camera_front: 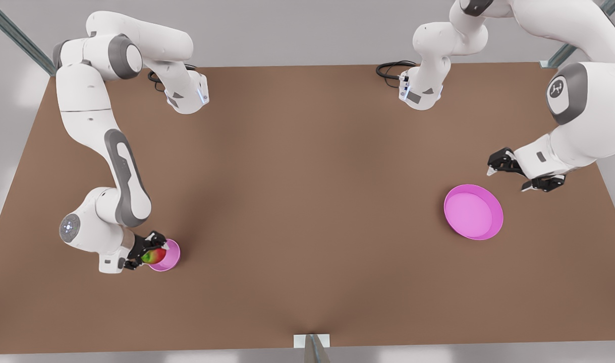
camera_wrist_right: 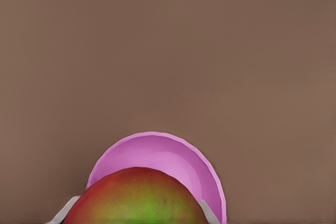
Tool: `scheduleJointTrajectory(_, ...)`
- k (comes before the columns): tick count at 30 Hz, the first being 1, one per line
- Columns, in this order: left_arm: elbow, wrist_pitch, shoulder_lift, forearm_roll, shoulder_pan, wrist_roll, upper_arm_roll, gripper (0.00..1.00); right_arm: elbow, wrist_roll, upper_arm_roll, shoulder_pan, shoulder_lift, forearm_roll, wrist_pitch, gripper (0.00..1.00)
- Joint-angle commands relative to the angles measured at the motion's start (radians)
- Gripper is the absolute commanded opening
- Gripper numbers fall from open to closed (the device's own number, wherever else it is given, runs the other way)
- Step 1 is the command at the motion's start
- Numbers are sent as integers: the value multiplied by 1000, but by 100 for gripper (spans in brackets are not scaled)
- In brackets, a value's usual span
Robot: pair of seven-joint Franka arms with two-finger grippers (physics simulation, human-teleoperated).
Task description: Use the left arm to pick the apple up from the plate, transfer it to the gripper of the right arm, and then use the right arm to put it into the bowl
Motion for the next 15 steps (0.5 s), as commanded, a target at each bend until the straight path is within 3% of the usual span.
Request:
scheduleJointTrajectory(1,2,1,-1,-1,0,-372,0,100,0,0,0,-3,6,-17,61,71)
scheduleJointTrajectory(4,0,1,-1,-1,0,-374,0,100,0,1,0,-4,4,-17,61,74)
scheduleJointTrajectory(6,0,1,0,-1,0,-372,0,100,0,1,0,-4,6,-15,61,100)
scheduleJointTrajectory(15,0,1,-1,-1,-1,-375,0,100,-7,11,5,8,4,-15,45,100)
